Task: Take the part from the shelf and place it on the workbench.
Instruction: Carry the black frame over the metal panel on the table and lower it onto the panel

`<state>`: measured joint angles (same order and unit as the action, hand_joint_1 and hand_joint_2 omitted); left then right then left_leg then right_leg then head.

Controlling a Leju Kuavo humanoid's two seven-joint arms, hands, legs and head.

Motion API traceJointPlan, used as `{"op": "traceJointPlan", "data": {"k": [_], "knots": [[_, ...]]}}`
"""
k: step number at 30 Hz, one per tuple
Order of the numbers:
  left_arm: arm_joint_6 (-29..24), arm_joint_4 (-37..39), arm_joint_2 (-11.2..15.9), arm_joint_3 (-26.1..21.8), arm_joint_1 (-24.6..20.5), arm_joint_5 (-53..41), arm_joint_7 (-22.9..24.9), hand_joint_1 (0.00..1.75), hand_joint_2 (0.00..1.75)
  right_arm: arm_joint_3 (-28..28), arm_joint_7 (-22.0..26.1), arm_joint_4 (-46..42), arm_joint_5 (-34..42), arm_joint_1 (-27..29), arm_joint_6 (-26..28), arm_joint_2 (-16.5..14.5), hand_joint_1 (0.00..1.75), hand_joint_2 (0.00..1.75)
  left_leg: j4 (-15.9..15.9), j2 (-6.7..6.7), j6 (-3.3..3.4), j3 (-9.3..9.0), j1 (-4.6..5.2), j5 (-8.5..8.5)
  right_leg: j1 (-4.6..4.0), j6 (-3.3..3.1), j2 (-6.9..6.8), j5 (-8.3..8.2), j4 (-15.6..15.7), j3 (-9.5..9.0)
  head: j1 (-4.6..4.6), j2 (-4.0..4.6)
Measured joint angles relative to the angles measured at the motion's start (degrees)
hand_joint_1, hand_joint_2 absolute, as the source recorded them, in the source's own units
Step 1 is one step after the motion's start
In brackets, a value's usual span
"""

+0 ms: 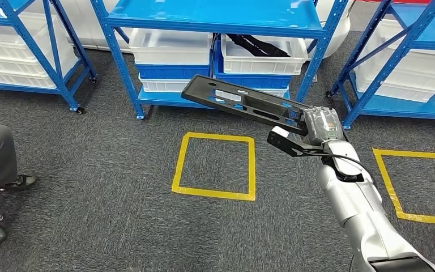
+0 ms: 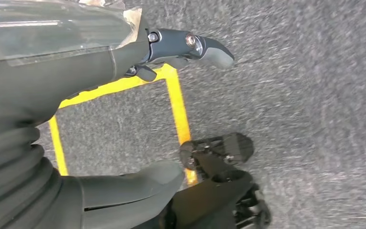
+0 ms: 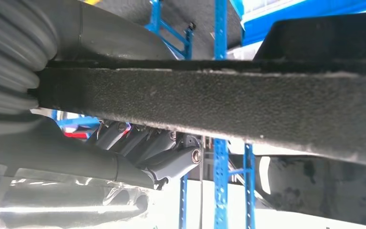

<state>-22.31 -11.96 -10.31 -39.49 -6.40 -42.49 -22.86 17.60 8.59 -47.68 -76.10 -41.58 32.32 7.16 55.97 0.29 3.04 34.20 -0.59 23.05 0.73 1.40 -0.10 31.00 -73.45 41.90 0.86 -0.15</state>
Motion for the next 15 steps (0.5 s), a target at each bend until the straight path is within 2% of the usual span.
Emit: {"op": "traceJointPlan", "data": {"k": [1,2,3,4,5,6,8,9,10,11,12,14,15], "knots": [[0.0,0.0,0.0,0.0,0.0,0.0,0.0,0.00,1.75,-0.1,0.0,0.0,0.0,0.1,0.0,0.1,1.75,1.75,0.0,0.00,-0.16,0.48,-0.05,-0.38,0.08,0.45,0.00,-0.02,0.6,-1.10,-0.05,0.00],[0.0,0.0,0.0,0.0,0.1,0.0,0.0,0.00,1.75,-0.1,0.0,0.0,0.0,0.2,-0.1,0.1,1.75,1.75,0.1,0.00,-0.37,0.87,-0.12,-0.76,0.20,0.97,-0.02,-0.82,3.9,-3.67,-0.10,0.00],[0.0,0.0,-0.1,0.0,0.1,0.0,0.0,0.00,1.75,-0.2,0.0,0.0,0.0,0.1,-0.1,0.1,1.75,1.75,0.1,0.00,-0.62,1.12,-0.18,-1.06,0.34,1.37,-0.05,-1.81,8.5,-6.88,-0.17,0.00],[0.0,0.0,-0.1,-0.1,0.1,0.0,0.0,0.00,1.75,-0.2,0.0,0.0,0.0,0.0,-0.1,0.1,1.75,1.75,0.2,0.03,-0.97,1.32,-0.14,-1.39,0.25,1.47,-0.04,-2.64,12.8,-9.63,-0.24,-0.01],[0.1,0.0,-0.1,-0.1,0.1,0.1,0.0,0.00,1.75,-0.3,0.0,0.0,0.0,-0.1,-0.2,0.1,1.75,1.75,0.2,0.07,-1.34,1.44,-0.08,-1.71,0.10,1.32,0.01,-3.32,16.0,-11.52,-0.25,-0.01],[0.1,0.0,-0.1,-0.2,0.0,0.2,0.0,0.00,1.75,-0.3,0.0,-0.1,0.0,-0.2,-0.2,0.1,1.75,1.75,0.2,0.11,-1.71,1.52,-0.02,-2.08,-0.14,0.96,0.07,-3.65,17.4,-12.24,-0.22,-0.01],[0.2,0.0,-0.1,-0.4,0.1,0.4,-0.1,0.00,1.75,-0.3,0.0,-0.1,0.0,-0.3,-0.4,0.1,1.75,1.75,-0.2,0.15,-2.45,1.70,0.02,-3.05,-0.62,0.02,0.18,-4.42,17.6,-11.89,-0.16,-0.01],[0.2,0.0,-0.1,-0.5,0.1,0.4,-0.1,0.00,1.75,-0.3,0.0,-0.1,0.0,-0.3,-0.5,0.1,1.75,1.75,-0.3,0.10,-2.75,1.93,-0.05,-3.26,-0.25,-0.46,0.13,-4.95,17.7,-11.77,-0.08,-0.01],[0.2,0.0,-0.1,-0.6,0.2,0.4,-0.1,0.00,1.75,-0.3,0.0,-0.1,0.0,-0.3,-0.5,0.0,1.75,1.75,0.1,0.02,-3.04,2.36,-0.10,-2.71,0.08,-0.96,0.07,-5.52,17.9,-11.46,0.06,-0.01],[0.2,0.0,0.0,-0.6,0.2,0.4,-0.1,0.00,1.75,-0.3,0.0,-0.1,0.0,-0.3,-0.5,0.0,1.75,1.75,1.9,-0.06,-3.30,3.22,-0.17,-1.19,0.50,-1.54,0.00,-6.13,18.1,-11.08,0.27,-0.01],[0.2,0.0,0.0,-0.7,0.2,0.4,-0.2,0.00,1.75,-0.3,0.0,-0.2,0.0,-0.4,-0.5,-0.1,1.75,1.75,5.0,-0.16,-3.53,4.58,-0.31,1.19,0.74,-2.05,-0.11,-6.68,18.2,-10.55,0.47,-0.01],[0.2,0.0,0.0,-0.8,0.3,0.4,-0.2,0.00,1.75,-0.3,0.0,-0.2,0.0,-0.3,-0.5,-0.1,1.75,1.75,13.3,-0.29,-4.00,7.52,-0.47,6.04,0.36,-2.71,-0.21,-7.77,18.2,-9.19,0.68,-0.01],[0.2,0.0,0.0,-0.8,0.3,0.4,-0.2,0.00,1.75,-0.3,0.0,-0.2,0.0,-0.2,-0.5,-0.1,1.75,1.75,16.0,-0.33,-4.14,8.12,-0.52,7.34,0.24,-2.78,-0.22,-8.34,18.2,-8.49,0.69,-0.01]]}}
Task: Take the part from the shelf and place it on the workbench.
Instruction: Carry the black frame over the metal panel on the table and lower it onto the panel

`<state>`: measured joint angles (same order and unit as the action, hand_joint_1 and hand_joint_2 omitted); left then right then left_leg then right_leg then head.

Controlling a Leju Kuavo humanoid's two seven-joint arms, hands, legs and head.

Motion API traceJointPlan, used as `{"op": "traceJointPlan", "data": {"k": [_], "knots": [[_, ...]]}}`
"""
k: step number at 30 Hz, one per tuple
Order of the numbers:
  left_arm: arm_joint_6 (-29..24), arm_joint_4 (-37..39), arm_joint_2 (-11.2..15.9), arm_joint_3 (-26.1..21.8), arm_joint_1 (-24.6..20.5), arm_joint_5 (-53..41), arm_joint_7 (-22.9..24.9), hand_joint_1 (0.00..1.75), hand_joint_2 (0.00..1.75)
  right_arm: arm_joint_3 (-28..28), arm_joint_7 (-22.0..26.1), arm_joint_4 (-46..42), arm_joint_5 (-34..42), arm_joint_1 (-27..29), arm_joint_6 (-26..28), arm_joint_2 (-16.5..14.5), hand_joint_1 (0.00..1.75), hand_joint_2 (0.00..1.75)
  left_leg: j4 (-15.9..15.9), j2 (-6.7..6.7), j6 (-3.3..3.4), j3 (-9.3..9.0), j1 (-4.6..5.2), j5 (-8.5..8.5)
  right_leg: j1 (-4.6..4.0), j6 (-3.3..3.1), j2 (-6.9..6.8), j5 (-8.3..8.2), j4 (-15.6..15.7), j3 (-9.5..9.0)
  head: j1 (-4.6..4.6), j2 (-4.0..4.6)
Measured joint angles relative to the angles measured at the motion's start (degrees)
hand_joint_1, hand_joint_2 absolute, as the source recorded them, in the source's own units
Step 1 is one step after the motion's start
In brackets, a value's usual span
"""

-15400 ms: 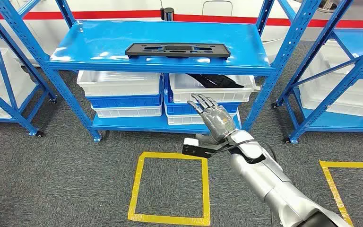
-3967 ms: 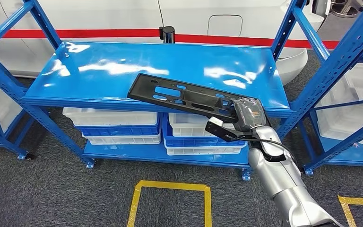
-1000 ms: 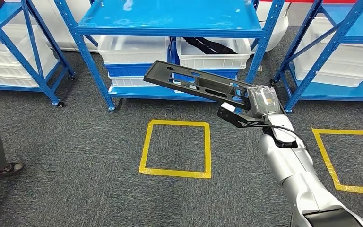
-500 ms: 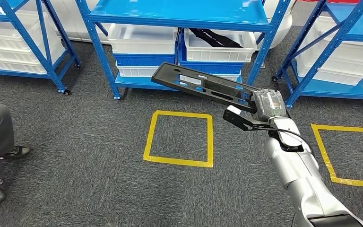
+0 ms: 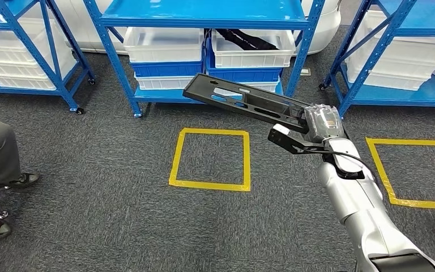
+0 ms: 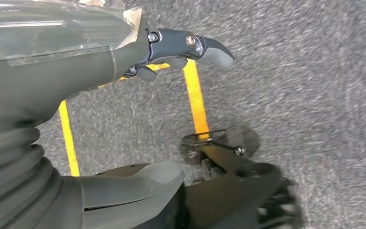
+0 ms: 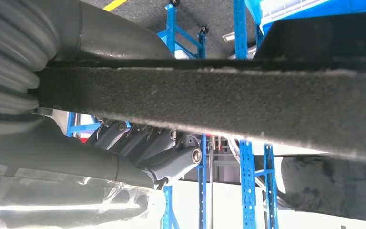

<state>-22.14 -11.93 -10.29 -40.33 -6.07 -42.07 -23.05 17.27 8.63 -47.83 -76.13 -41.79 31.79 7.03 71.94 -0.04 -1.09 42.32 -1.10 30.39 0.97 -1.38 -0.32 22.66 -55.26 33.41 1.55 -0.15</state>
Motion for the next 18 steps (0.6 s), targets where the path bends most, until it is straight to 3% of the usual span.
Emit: {"op": "traceJointPlan", "data": {"k": [1,2,4,6,8,10,12,14,15,16,17,18], "knots": [[0.0,0.0,0.0,0.0,0.0,0.0,0.0,0.00,1.75,0.0,0.0,0.0,0.0,0.1,0.0,0.0,1.75,1.75,0.2,-0.01,-0.04,-0.74,-0.04,0.25,-0.07,0.06,0.02,-0.59,0.0,0.67,0.05,0.00],[0.0,0.0,0.0,0.0,0.0,0.0,0.0,0.00,1.75,0.0,0.0,0.0,0.0,0.2,0.0,0.0,1.75,1.75,-1.8,-0.01,0.00,-2.75,-0.07,-0.25,-0.09,0.17,0.07,-1.17,0.0,1.30,0.05,0.00],[0.0,0.0,0.0,0.0,-0.2,0.0,0.0,0.00,1.75,0.0,0.0,-0.1,0.0,0.1,0.0,0.0,1.75,1.75,-10.2,-0.05,0.43,-9.15,-0.07,-1.51,-0.11,0.60,0.18,-2.28,-0.1,2.29,0.13,0.00],[0.0,-0.1,0.0,0.0,-0.5,0.0,-0.1,0.00,1.75,-0.1,0.0,-0.3,0.0,-0.3,0.0,0.2,1.75,1.75,-15.6,-0.13,1.37,-12.64,0.26,-1.79,-0.33,1.29,0.24,-3.07,0.0,2.95,-0.15,0.01],[-0.1,-0.1,0.1,0.0,-0.6,-0.1,-0.1,0.00,1.75,-0.2,0.0,-0.5,0.1,-0.6,0.0,0.3,1.75,1.75,-16.2,-0.16,2.51,-12.31,0.77,-2.28,-0.41,2.20,0.25,-3.93,0.5,3.29,-0.45,0.01],[-0.1,-0.1,0.1,0.0,-0.6,-0.1,-0.1,0.00,1.75,-0.3,0.0,-0.5,0.1,-0.7,0.0,0.3,1.75,1.75,-16.6,0.05,3.46,-11.82,0.62,-3.91,-0.40,2.77,0.28,-4.15,0.1,4.05,-0.46,0.01],[-0.1,-0.1,0.0,-0.1,-0.5,-0.1,-0.1,0.00,1.75,-0.4,0.0,-0.5,0.1,-0.7,0.0,0.5,1.75,1.75,-16.9,0.26,4.08,-11.03,0.34,-5.75,-0.36,2.37,0.31,-0.77,-4.9,6.48,-0.81,0.00],[0.0,-0.1,0.0,-0.1,-0.4,-0.1,-0.1,0.00,1.75,-0.5,-0.1,-0.5,0.0,-0.4,0.0,0.7,1.75,1.75,-16.9,0.31,4.19,-9.65,0.39,-6.96,-0.11,2.00,0.31,4.48,-13.7,9.67,-1.18,0.00],[0.0,-0.1,0.0,-0.1,-0.2,-0.1,-0.1,0.00,1.75,-0.5,-0.1,-0.5,0.0,-0.2,0.0,0.8,1.75,1.75,-16.9,0.33,4.08,-8.90,0.39,-7.46,-0.04,2.21,0.30,6.19,-17.0,10.46,-1.22,0.00],[0.1,-0.1,-0.1,-0.1,-0.1,-0.1,-0.1,0.00,1.75,-0.5,-0.1,-0.5,0.0,0.1,0.0,0.9,1.75,1.75,-16.8,0.35,3.95,-8.24,0.39,-7.91,0.03,2.58,0.30,7.10,-18.3,10.13,-1.23,0.00],[0.2,-0.1,-0.1,-0.1,0.0,-0.1,-0.1,0.00,1.75,-0.5,-0.2,-0.5,0.0,0.3,0.0,0.9,1.75,1.75,-16.8,0.36,3.79,-7.67,0.38,-8.31,0.09,3.04,0.29,7.15,-16.9,8.38,-1.26,0.00],[0.3,-0.1,-0.1,-0.1,0.0,-0.1,-0.1,0.00,1.75,-0.6,-0.2,-0.5,0.0,0.5,0.0,1.0,1.75,1.75,-16.7,0.35,3.58,-7.18,0.36,-8.69,0.19,3.52,0.27,6.57,-13.1,5.36,-1.27,0.00]]}}
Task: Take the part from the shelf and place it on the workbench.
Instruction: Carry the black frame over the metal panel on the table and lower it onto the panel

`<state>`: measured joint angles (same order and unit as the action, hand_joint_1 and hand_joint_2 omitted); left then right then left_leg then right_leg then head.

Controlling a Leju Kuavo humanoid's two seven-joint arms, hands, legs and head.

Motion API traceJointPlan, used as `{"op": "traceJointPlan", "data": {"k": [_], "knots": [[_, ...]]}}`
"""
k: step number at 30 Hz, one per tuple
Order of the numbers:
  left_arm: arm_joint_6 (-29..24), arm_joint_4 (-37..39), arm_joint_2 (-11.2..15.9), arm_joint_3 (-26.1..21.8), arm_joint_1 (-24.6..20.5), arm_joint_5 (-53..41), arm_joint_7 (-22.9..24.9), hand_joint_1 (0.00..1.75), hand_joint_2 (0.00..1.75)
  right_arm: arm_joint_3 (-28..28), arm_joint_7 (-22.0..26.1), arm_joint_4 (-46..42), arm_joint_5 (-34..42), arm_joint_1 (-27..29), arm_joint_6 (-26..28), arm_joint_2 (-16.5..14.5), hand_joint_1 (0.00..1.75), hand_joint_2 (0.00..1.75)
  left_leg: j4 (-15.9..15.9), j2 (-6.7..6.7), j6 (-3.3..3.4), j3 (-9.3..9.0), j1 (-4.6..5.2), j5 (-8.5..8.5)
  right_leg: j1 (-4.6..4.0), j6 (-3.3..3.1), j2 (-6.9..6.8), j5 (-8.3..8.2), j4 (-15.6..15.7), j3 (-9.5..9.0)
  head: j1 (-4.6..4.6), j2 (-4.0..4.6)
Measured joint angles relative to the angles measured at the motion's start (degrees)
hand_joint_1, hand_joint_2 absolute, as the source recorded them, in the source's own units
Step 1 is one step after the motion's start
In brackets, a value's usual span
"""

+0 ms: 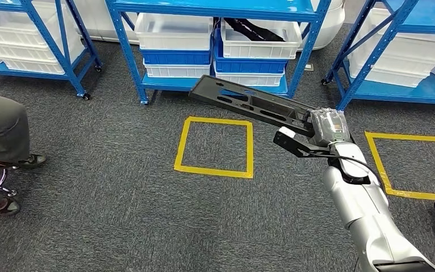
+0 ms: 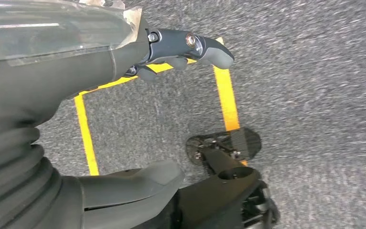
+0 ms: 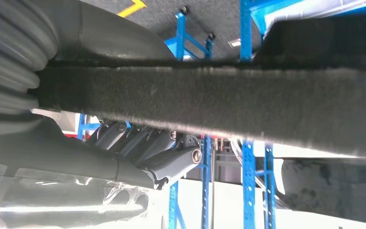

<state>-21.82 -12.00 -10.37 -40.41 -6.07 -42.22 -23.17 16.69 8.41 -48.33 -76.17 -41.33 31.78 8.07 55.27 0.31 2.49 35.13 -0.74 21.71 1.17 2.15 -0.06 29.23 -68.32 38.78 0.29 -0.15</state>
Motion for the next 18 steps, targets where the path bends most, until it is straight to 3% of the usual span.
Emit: {"op": "traceJointPlan", "data": {"k": [2,3,5,7,8,10,12,13,14,15,17,18], "knots": [[0.2,0.0,0.0,0.0,0.0,-0.2,0.0,0.00,1.75,-0.1,0.0,-0.1,0.0,0.1,0.0,0.2,1.75,1.75,0.3,0.00,-0.54,0.70,0.07,-0.56,-0.03,0.31,-0.01,-1.30,8.8,-6.12,-0.01,0.00],[0.2,0.0,0.0,0.0,0.0,-0.3,0.0,0.00,1.75,-0.2,-0.1,-0.1,-0.1,0.1,0.0,0.3,1.75,1.75,0.5,-0.01,-0.86,0.94,0.17,-0.77,-0.20,0.07,0.00,-1.80,11.4,-7.77,0.00,0.00],[0.3,0.0,0.0,0.0,0.0,-0.4,0.0,0.00,1.75,-0.4,-0.2,-0.3,-0.2,0.3,0.0,0.5,1.75,1.75,0.7,-0.05,-1.36,1.28,0.34,-1.19,-0.47,-0.80,0.07,-2.47,12.2,-8.15,0.11,0.00],[0.3,0.0,0.0,-0.1,0.1,-0.5,0.0,0.00,1.75,-0.7,-0.4,-0.3,-0.3,0.6,0.0,0.7,1.75,1.75,1.2,-0.10,-1.70,1.81,0.07,-1.01,-0.11,-1.70,0.02,-3.11,12.1,-7.70,0.25,0.00],[0.2,0.0,0.1,-0.2,0.1,-0.5,0.0,0.00,1.75,-0.8,-0.4,-0.3,-0.4,0.7,0.0,0.8,1.75,1.75,2.5,-0.15,-1.86,2.54,-0.12,0.21,0.03,-2.23,-0.01,-3.47,12.1,-7.41,0.29,0.00],[0.2,0.0,0.1,-0.4,0.2,-0.5,-0.1,0.00,1.75,-1.0,-0.4,-0.4,-0.4,0.8,0.0,1.1,1.75,1.75,8.8,-0.23,-2.27,5.25,-0.33,4.85,0.04,-3.14,-0.03,-4.27,12.2,-6.57,0.49,0.00],[0.3,0.0,0.1,-0.5,0.2,-0.5,-0.3,0.00,1.75,-1.3,-0.6,-0.5,-0.4,0.9,0.0,1.5,1.75,1.75,16.8,-0.24,-2.49,8.15,-0.35,9.20,-0.10,-3.34,-0.02,-4.99,12.2,-5.56,0.65,0.00],[0.3,0.0,0.2,-0.5,0.2,-0.5,-0.3,0.00,1.75,-1.5,-0.7,-0.5,-0.4,0.9,0.0,1.7,1.75,1.75,18.9,-0.24,-2.47,8.58,-0.35,10.13,-0.17,-3.28,-0.01,-5.35,12.1,-5.12,0.69,0.00],[0.3,0.0,0.2,-0.6,0.2,-0.5,-0.4,0.00,1.75,-1.7,-0.9,-0.5,-0.4,1.1,0.0,2.1,1.75,1.75,18.6,-0.24,-2.31,7.73,-0.35,10.01,-0.24,-3.17,0.00,-5.68,12.1,-4.73,0.75,0.00],[0.3,0.0,0.3,-0.7,0.2,-0.5,-0.5,0.00,1.75,-2.1,-1.0,-0.7,-0.5,1.2,0.0,2.5,1.75,1.75,15.8,-0.24,-2.00,5.48,-0.32,9.01,-0.32,-3.00,0.01,-5.98,12.1,-4.41,0.80,0.00],[0.4,0.0,0.5,-0.9,0.2,-0.4,-0.5,0.00,1.75,-2.8,-1.2,-1.2,-0.6,1.5,0.1,3.5,1.75,1.75,7.3,-0.32,-1.18,-0.53,-0.10,6.78,-0.63,-2.57,0.01,-6.44,12.0,-3.94,0.86,0.00],[0.4,0.0,0.6,-1.0,0.2,-0.2,-0.6,0.00,1.75,-3.3,-1.3,-1.6,-0.6,1.6,0.1,3.9,1.75,1.75,4.1,-0.31,-0.93,-2.70,0.07,6.10,-0.81,-2.28,-0.05,-6.65,12.0,-3.75,0.76,0.00]]}}
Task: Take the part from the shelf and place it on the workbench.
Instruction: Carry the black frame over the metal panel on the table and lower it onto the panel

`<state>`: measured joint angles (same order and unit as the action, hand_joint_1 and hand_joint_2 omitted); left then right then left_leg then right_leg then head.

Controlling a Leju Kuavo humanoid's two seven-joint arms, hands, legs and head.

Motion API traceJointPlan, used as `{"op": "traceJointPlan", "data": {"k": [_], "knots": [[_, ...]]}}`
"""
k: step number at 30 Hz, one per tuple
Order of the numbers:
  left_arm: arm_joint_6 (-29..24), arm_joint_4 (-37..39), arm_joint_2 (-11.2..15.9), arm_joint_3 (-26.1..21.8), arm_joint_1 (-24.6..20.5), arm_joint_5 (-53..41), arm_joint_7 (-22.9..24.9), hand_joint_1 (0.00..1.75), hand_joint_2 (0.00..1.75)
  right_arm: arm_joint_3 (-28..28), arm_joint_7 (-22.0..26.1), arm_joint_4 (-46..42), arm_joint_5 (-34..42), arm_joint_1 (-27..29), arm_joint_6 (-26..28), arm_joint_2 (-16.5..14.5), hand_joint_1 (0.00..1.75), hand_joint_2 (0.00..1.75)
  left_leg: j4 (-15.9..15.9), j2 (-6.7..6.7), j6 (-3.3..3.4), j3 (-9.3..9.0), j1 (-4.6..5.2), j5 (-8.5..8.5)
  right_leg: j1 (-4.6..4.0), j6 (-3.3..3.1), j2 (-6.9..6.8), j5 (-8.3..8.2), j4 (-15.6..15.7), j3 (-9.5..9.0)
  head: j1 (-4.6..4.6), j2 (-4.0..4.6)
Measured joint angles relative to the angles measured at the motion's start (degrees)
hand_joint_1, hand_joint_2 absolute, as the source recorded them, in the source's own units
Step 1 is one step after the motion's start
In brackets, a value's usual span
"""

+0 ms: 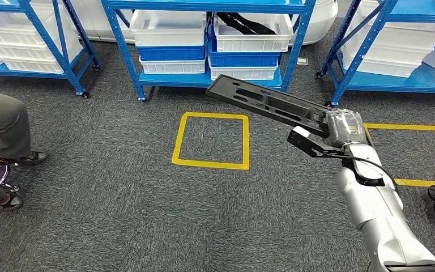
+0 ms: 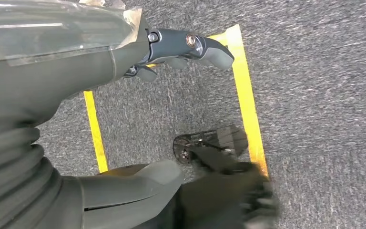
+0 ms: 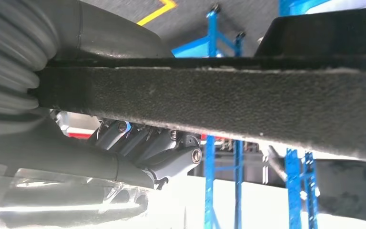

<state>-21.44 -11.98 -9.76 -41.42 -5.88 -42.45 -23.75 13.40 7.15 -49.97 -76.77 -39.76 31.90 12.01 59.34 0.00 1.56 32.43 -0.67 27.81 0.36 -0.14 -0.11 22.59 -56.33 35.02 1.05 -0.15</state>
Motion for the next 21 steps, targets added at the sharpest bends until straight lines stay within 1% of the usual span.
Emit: {"op": "traceJointPlan", "data": {"k": [1,2,3,4,5,6,7,8,9,10,11,12,13,14,15,16,17,18,19,21], "knots": [[0.0,0.0,0.1,-0.1,0.0,0.2,-0.1,0.00,1.75,-0.4,-0.1,-0.4,0.0,0.1,0.1,0.3,1.75,1.75,-1.6,0.01,0.17,-1.02,0.21,-0.24,-0.13,0.31,-0.06,-0.21,0.0,0.15,-0.09,0.00],[0.0,0.0,0.2,-0.3,0.1,0.5,-0.1,0.00,1.75,-0.7,-0.2,-0.7,-0.1,0.2,0.2,0.6,1.75,1.75,-2.2,0.06,0.29,-1.26,0.43,-0.34,-0.24,0.68,-0.11,-0.46,0.0,0.26,-0.18,0.00],[0.0,0.0,0.2,-0.5,0.2,0.7,-0.3,0.00,1.75,-1.0,-0.4,-0.9,-0.3,0.3,0.2,0.8,1.75,1.75,-2.3,0.14,0.51,-1.09,0.54,-0.70,-0.19,1.10,-0.13,-0.75,0.0,0.30,-0.27,0.00],[0.0,0.0,0.2,-0.7,0.3,0.9,-0.4,0.00,1.75,-1.3,-0.5,-1.1,-0.4,0.4,0.2,0.8,1.75,1.75,-2.5,0.30,0.86,-1.02,0.55,-1.16,-0.16,1.42,-0.10,-0.72,-0.1,0.61,-0.26,0.00],[0.0,0.0,0.3,-1.0,0.4,1.1,-0.6,0.00,1.75,-1.5,-0.5,-1.3,-0.6,0.5,0.1,0.9,1.75,1.75,-2.8,0.45,1.31,-0.89,0.54,-1.70,-0.16,1.55,-0.05,-0.09,-1.0,1.18,-0.31,0.00],[-0.1,0.0,0.3,-1.2,0.4,1.3,-0.8,0.00,1.75,-1.7,-0.5,-1.3,-0.8,0.4,0.0,0.9,1.75,1.75,-3.1,0.58,1.71,-0.62,0.48,-2.27,-0.12,1.46,0.00,1.25,-3.1,2.21,-0.40,0.00],[-0.1,0.0,0.3,-1.3,0.4,1.4,-0.9,0.00,1.75,-1.9,-0.5,-1.4,-1.0,0.3,-0.1,0.9,1.75,1.75,-3.3,0.68,2.01,-0.25,0.47,-2.77,0.00,1.25,0.02,3.22,-6.4,3.65,-0.50,0.00],[-0.1,0.0,0.3,-1.4,0.4,1.6,-1.0,0.00,1.75,-2.1,-0.4,-1.4,-1.1,0.3,-0.3,1.0,1.75,1.75,-3.3,0.64,2.20,0.25,0.53,-3.15,0.11,1.08,0.03,5.37,-10.4,5.17,-0.60,0.00],[-0.2,0.0,0.3,-1.6,0.5,1.6,-1.1,0.00,1.75,-2.3,-0.3,-1.3,-1.1,0.2,-0.5,1.0,1.75,1.75,-3.2,0.60,2.22,0.75,0.57,-3.50,0.23,1.13,0.03,7.13,-14.3,6.50,-0.66,0.00],[-0.2,0.0,0.3,-1.8,0.6,1.7,-1.2,0.00,1.75,-2.4,0.0,-1.2,-1.0,0.1,-0.6,1.1,1.75,1.75,-3.2,0.56,2.19,1.22,0.60,-3.84,0.30,1.39,0.03,8.18,-16.8,7.07,-0.67,0.00],[-0.2,0.0,0.3,-2.0,0.7,1.7,-1.2,0.00,1.75,-2.5,0.4,-1.1,-0.9,-0.1,-0.7,1.2,1.75,1.75,-3.2,0.53,2.10,1.64,0.60,-4.16,0.34,1.81,0.03,8.33,-16.8,6.36,-0.68,0.00],[-0.2,0.0,0.3,-2.2,0.8,1.7,-1.3,0.00,1.75,-2.6,0.8,-1.0,-0.6,-0.3,-0.8,1.4,1.75,1.75,-3.1,0.50,1.97,2.01,0.60,-4.44,0.36,2.27,0.02,7.67,-14.4,4.40,-0.69,0.00],[-0.2,0.0,0.3,-2.3,0.8,1.7,-1.3,0.00,1.75,-2.7,1.2,-0.8,-0.3,-0.7,-0.7,1.5,1.75,1.75,-3.0,0.48,1.79,2.30,0.60,-4.68,0.40,2.65,0.01,6.54,-10.0,1.48,-0.71,0.00],[-0.3,0.0,0.3,-2.5,0.9,1.8,-1.4,0.00,1.75,-2.8,1.5,-0.7,0.0,-1.1,-0.7,1.6,1.75,1.75,-2.9,0.47,1.54,2.55,0.66,-4.92,0.33,2.73,0.02,5.59,-5.5,-1.25,-0.71,0.00],[-0.4,0.0,0.3,-2.6,0.8,1.8,-1.5,0.00,1.75,-2.9,1.8,-0.5,0.3,-1.6,-0.7,1.7,1.75,1.75,-2.8,0.47,1.26,2.80,0.76,-5.14,0.15,2.59,0.03,4.82,-2.1,-3.15,-0.69,0.00],[-0.5,0.0,0.3,-2.7,0.8,1.9,-1.6,0.00,1.75,-3.1,2.0,-0.3,0.5,-2.1,-0.6,1.7,1.75,1.75,-2.8,0.47,0.96,3.03,0.88,-5.36,-0.05,2.26,0.07,4.39,-0.2,-4.08,-0.68,0.00],[-0.6,0.0,0.3,-2.8,0.8,1.9,-1.6,0.00,1.75,-3.2,2.2,-0.1,0.7,-2.5,-0.5,1.8,1.75,1.75,-2.7,0.48,0.69,3.24,0.98,-5.56,-0.26,1.88,0.11,4.26,0.2,-4.09,-0.62,0.00],[-0.7,0.0,0.3,-2.9,0.9,2.0,-1.7,0.00,1.75,-3.4,2.2,0.0,0.8,-2.8,-0.4,1.9,1.75,1.75,-2.8,0.49,0.44,3.38,1.05,-5.77,-0.30,1.56,0.13,3.94,0.3,-3.91,-0.58,0.00],[-0.7,0.0,0.4,-2.9,0.9,2.0,-1.9,0.00,1.75,-3.5,2.3,0.2,0.9,-3.0,-0.3,2.0,1.75,1.75,-2.9,0.49,0.34,3.49,1.07,-5.80,-0.11,1.29,0.13,3.75,0.3,-3.79,-0.54,0.00],[-0.7,0.0,0.4,-3.0,0.9,2.1,-2.6,0.00,1.75,-3.7,2.3,0.6,1.2,-3.2,0.1,2.2,1.75,1.75,-3.2,0.52,0.97,3.73,1.02,-6.04,0.23,0.85,0.10,3.32,0.6,-3.53,-0.39,0.00]]}}
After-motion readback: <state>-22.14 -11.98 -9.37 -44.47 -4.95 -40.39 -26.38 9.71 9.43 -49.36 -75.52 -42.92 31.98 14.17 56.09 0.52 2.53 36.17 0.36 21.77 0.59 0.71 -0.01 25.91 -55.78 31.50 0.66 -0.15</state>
